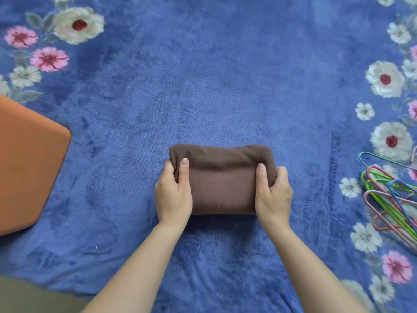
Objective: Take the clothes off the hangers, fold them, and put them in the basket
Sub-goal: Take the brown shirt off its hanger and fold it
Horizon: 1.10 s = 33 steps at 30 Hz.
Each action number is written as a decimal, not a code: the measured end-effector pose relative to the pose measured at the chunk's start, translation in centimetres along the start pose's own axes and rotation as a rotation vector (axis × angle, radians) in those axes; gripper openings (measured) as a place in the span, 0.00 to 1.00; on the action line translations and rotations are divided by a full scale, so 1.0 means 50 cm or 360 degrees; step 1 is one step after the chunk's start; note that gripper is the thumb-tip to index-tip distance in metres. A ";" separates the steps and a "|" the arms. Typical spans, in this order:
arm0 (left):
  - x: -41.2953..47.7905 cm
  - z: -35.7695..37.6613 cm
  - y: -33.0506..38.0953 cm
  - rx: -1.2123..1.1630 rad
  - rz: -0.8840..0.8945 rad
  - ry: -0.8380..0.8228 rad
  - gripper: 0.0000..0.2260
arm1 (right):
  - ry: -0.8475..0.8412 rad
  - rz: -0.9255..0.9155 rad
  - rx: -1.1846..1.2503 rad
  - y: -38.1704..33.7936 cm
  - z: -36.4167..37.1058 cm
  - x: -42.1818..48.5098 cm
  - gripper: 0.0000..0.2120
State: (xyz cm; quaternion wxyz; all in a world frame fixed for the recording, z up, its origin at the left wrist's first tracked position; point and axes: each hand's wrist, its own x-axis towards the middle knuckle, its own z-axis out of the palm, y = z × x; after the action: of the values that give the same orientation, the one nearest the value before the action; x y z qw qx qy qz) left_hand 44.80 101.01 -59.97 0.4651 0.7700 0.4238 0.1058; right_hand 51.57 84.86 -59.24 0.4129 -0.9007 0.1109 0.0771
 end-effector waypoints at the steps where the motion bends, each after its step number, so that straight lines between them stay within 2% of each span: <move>1: 0.005 0.003 -0.007 0.0019 0.0017 -0.0010 0.19 | 0.0016 0.0018 -0.0028 0.013 0.001 -0.001 0.18; 5: 0.022 0.024 -0.056 0.0218 -0.0154 -0.0019 0.16 | -0.0087 0.0223 -0.0258 0.044 0.026 0.010 0.19; 8: 0.028 0.018 -0.073 0.0236 -0.0228 0.0057 0.08 | -0.0071 0.0367 -0.0214 0.050 0.031 0.019 0.22; 10: 0.023 0.002 -0.072 0.0186 -0.0303 0.0090 0.10 | -0.0132 0.0490 -0.0125 0.053 0.017 0.015 0.24; 12: 0.011 -0.012 -0.069 0.0183 -0.0495 0.0034 0.15 | -0.0289 0.0581 -0.0139 0.062 0.000 0.003 0.25; 14: 0.004 -0.019 -0.069 0.0124 -0.0707 -0.0118 0.22 | -0.0433 0.0688 -0.0023 0.073 -0.014 -0.011 0.24; 17: 0.010 -0.029 -0.054 0.0006 -0.0894 -0.0431 0.33 | -0.0595 0.0999 0.0499 0.069 -0.028 -0.027 0.18; 21: 0.009 -0.063 -0.029 -0.0464 -0.1248 -0.0913 0.20 | -0.0533 0.1237 0.0983 0.061 -0.047 -0.051 0.14; 24: -0.038 -0.121 0.008 -0.0654 -0.1291 -0.1041 0.16 | -0.0549 0.1300 0.1123 0.025 -0.082 -0.092 0.17; 28: -0.120 -0.236 0.076 -0.0833 -0.1307 -0.0944 0.15 | -0.0624 0.1224 0.1115 -0.077 -0.159 -0.153 0.16; 33: -0.192 -0.399 0.177 -0.1180 -0.1184 -0.0797 0.14 | -0.0858 0.1048 0.1137 -0.232 -0.236 -0.228 0.15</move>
State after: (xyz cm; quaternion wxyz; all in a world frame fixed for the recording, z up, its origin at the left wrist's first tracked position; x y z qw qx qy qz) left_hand 32.66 104.44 -39.74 0.7956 0.3567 0.4775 -0.1087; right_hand 44.18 84.80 -40.56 0.6605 -0.5708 0.2964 0.3874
